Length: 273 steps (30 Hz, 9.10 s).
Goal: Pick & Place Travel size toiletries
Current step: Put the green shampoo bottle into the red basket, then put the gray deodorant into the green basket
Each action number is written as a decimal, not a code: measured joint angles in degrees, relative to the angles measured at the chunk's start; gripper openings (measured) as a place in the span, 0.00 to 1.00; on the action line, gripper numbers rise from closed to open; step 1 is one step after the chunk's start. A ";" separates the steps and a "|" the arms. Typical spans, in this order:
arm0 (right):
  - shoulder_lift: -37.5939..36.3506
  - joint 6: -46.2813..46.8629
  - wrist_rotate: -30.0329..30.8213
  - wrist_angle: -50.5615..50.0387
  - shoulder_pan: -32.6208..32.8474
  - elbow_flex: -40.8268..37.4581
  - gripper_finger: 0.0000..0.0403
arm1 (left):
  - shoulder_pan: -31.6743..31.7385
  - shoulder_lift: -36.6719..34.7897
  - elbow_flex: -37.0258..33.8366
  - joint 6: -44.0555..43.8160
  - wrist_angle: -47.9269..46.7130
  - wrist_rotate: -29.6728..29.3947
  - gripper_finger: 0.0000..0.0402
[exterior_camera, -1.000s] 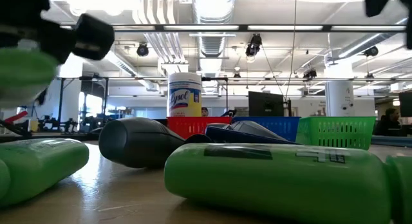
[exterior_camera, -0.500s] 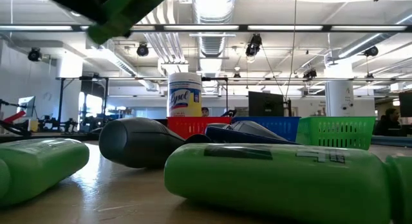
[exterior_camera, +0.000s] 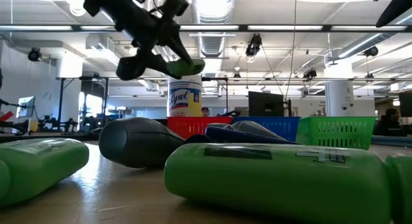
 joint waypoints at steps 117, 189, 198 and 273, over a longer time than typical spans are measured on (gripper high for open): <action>0.33 -22.27 -2.78 16.50 -1.40 -1.47 0.90 | -25.36 26.43 28.55 21.83 -30.83 -11.30 0.52; 0.50 -31.14 -12.34 66.28 -18.43 -19.02 0.56 | -28.27 19.97 27.65 50.51 -11.02 -29.50 0.52; 0.50 -31.17 -12.42 66.26 -18.43 -19.02 0.42 | -27.98 19.99 26.75 52.06 -10.67 -29.39 0.52; -1.63 -18.13 6.83 -3.70 -22.23 -19.43 0.49 | -28.97 18.79 26.77 29.39 -34.81 -25.46 0.79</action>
